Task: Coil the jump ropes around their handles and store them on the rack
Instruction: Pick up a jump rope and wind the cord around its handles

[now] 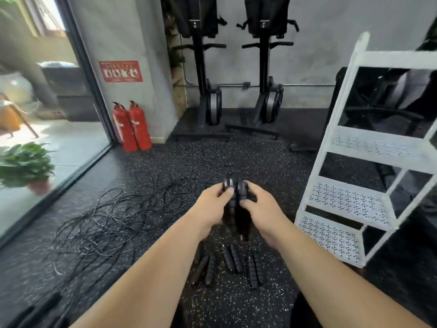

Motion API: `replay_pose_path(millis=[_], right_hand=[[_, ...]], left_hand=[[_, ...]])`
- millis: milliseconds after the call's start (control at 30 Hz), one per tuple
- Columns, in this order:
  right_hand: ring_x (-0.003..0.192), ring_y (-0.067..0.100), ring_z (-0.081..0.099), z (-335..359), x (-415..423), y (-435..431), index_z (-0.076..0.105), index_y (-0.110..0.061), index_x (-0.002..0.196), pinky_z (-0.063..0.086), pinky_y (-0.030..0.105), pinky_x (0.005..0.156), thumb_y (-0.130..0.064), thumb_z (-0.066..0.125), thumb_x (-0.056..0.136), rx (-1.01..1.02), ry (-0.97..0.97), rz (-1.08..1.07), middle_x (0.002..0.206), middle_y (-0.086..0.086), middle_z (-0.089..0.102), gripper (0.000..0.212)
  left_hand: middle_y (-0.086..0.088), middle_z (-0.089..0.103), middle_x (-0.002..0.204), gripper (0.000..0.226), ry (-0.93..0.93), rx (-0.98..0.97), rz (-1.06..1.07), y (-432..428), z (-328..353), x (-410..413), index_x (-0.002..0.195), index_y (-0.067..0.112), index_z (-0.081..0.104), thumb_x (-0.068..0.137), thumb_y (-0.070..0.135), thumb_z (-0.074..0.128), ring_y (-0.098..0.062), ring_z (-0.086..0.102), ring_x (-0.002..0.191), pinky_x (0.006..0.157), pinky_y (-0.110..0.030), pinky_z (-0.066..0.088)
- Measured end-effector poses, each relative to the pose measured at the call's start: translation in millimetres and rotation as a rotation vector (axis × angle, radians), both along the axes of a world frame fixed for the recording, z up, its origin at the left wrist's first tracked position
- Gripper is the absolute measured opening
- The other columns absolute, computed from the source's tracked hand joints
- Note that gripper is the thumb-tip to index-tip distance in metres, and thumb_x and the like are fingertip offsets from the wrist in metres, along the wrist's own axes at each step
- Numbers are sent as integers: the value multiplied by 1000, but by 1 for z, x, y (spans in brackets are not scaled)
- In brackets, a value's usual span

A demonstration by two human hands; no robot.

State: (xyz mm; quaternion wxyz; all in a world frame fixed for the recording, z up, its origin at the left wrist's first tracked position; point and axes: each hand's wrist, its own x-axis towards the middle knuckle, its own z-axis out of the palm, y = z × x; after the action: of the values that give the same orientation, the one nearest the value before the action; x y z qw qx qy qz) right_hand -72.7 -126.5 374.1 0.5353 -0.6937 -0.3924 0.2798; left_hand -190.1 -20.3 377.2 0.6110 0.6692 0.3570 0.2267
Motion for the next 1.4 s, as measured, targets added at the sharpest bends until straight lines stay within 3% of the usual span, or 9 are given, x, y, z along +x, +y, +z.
replay_pose_path(millis=[200, 367, 500, 700, 800, 1033, 1200, 1333, 1400], right_hand=[[119, 9, 70, 5, -7, -9, 71, -41, 129, 55, 44, 107, -9, 70, 99, 80, 42, -60, 124, -14, 76, 44], [109, -2, 71, 1, -5, -5, 70, -27, 135, 55, 13, 81, -11, 76, 98, 104, -13, -20, 120, -11, 77, 41], [105, 13, 76, -14, 1, 8, 71, -25, 130, 65, 35, 80, -10, 82, 93, 78, 47, -35, 118, -7, 79, 41], [102, 20, 76, -44, 23, 37, 69, -20, 113, 63, 35, 84, -8, 89, 83, -91, 41, -71, 107, 2, 79, 38], [98, 17, 77, -50, 35, 57, 68, -21, 109, 61, 46, 96, -12, 93, 80, -158, 23, -36, 101, 0, 80, 39], [100, -1, 75, -30, 50, 84, 67, -27, 116, 57, 26, 94, -15, 84, 91, -203, 31, 75, 107, -15, 79, 33], [102, -5, 72, -16, 63, 67, 63, -32, 131, 58, 22, 93, 2, 65, 98, -167, -217, 49, 117, -17, 73, 47], [144, 4, 42, -8, 54, 40, 47, -35, 153, 44, 32, 113, 8, 49, 85, -142, -644, -14, 163, -19, 35, 81], [151, 18, 37, -5, 54, 27, 63, -24, 136, 36, 37, 121, -6, 37, 80, -95, -805, 46, 156, -8, 50, 64]], left_hand=[[7, 75, 127, 28, -95, 67, 33, -1, -4, -19, 137, 27, 65, 108, 26, 63, -11, 70, 121, 111, -41, 53], [12, 75, 120, 26, -74, 133, 76, 1, -8, -19, 135, 32, 66, 111, 31, 57, -7, 69, 114, 103, -34, 55], [11, 74, 125, 33, -19, 92, 40, 9, -18, -16, 141, 41, 61, 110, 34, 51, -12, 68, 118, 109, -43, 53], [15, 34, 150, 106, 275, 302, -245, 24, -41, -11, 169, 38, 2, 89, 31, 71, -9, 45, 135, 115, -32, 39], [8, 45, 148, 105, 402, 467, -123, 35, -57, 1, 161, 37, 15, 79, 44, 81, -21, 64, 120, 99, -43, 56], [11, 54, 142, 91, 569, 568, 124, 51, -47, 27, 157, 32, 19, 90, 37, 80, -20, 69, 105, 80, -34, 53], [20, 63, 103, 62, 530, 528, 146, 40, -24, 18, 126, 41, 32, 85, 34, 78, -10, 63, 84, 73, -33, 50], [17, 58, 117, 61, 515, 724, -138, 14, -5, 18, 132, 37, 38, 84, 37, 74, -19, 65, 95, 80, -39, 53], [14, 55, 122, 64, 503, 821, -193, 7, 1, 14, 137, 36, 39, 83, 41, 72, -21, 64, 101, 83, -40, 53]])
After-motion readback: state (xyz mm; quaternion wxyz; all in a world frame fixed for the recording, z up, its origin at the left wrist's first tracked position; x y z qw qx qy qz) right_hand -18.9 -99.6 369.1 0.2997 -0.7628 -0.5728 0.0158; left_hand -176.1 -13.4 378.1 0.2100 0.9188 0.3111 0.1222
